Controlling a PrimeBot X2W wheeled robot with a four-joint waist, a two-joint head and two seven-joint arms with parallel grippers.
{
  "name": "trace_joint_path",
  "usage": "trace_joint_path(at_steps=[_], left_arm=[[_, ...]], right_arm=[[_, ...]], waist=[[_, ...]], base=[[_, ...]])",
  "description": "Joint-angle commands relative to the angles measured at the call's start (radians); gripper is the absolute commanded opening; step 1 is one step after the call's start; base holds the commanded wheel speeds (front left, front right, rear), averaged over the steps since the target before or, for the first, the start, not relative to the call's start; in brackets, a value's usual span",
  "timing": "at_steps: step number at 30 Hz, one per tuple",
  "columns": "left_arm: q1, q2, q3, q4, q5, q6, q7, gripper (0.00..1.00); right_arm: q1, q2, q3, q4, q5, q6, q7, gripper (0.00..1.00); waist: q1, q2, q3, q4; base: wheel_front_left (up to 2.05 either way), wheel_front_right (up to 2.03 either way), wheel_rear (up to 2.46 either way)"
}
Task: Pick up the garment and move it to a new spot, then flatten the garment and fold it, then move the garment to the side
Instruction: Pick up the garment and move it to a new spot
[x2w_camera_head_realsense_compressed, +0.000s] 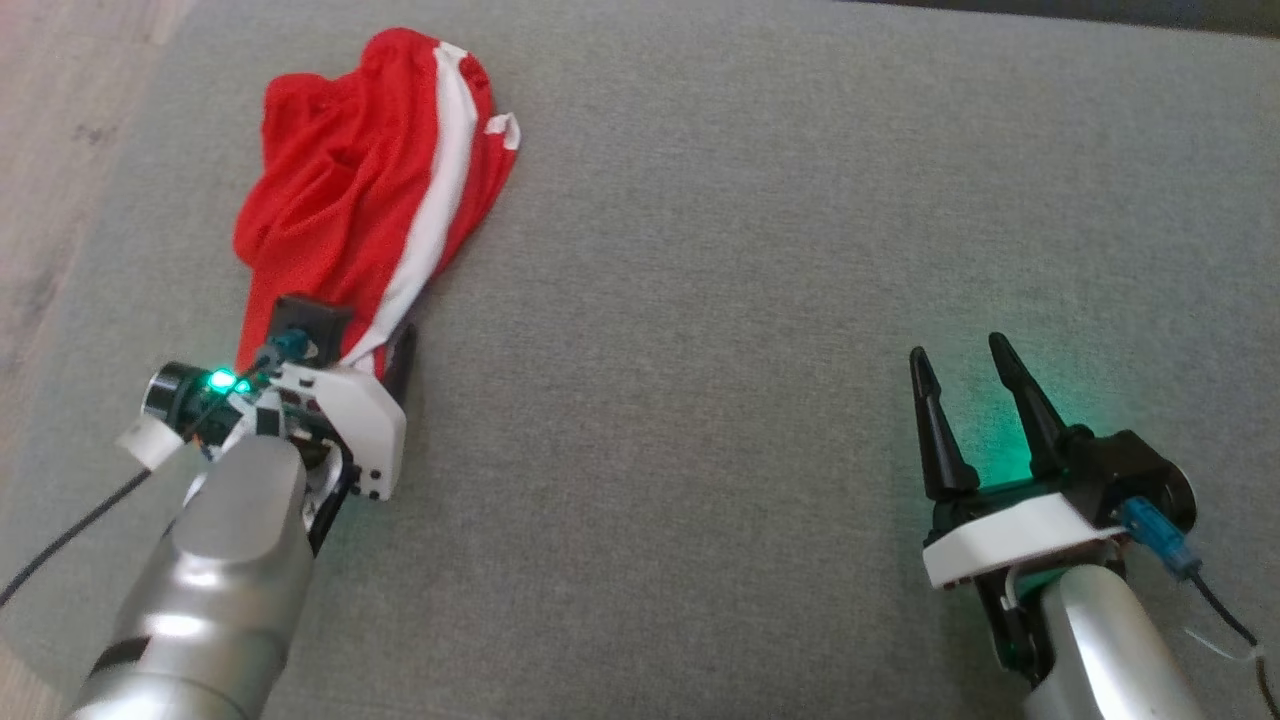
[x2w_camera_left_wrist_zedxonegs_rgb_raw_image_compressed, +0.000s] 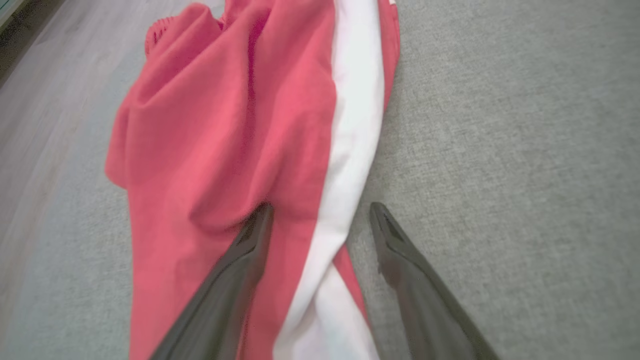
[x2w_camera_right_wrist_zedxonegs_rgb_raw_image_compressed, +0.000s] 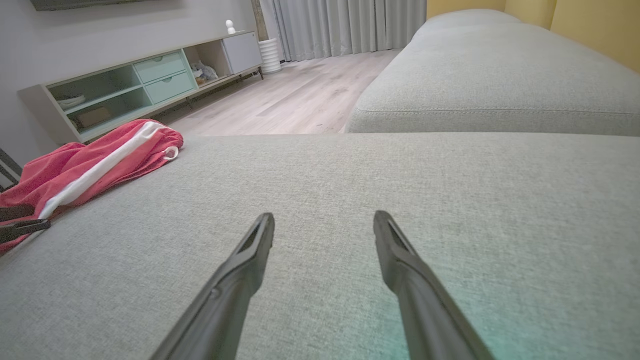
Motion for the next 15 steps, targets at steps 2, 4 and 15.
trace_joint_path(at_steps=[2,4,15], left_arm=[[-0.054,0.040,0.034,0.011,-0.010,0.004,-0.012,1.00],[-0.068,0.035,0.035,0.040,-0.022,0.001,-0.015,0.47],[-0.053,-0.066,-0.066,-0.089,-0.273,-0.007,-0.104,0.00]], right_arm=[[-0.032,-0.002,0.024,-0.033,-0.006,-0.001,-0.011,1.00],[-0.033,-0.002,0.023,-0.032,-0.006,-0.001,-0.011,1.00],[-0.019,-0.002,0.026,-0.018,0.043,-0.001,-0.011,1.00]], waist=[[-0.0002,0.0000,0.014,-0.015],[-0.0002,0.0000,0.015,-0.020],[-0.0002,0.0000,-0.077,-0.065]], base=[[0.00,0.00,0.00],[0.00,0.00,0.00],[0.00,0.00,0.00]])
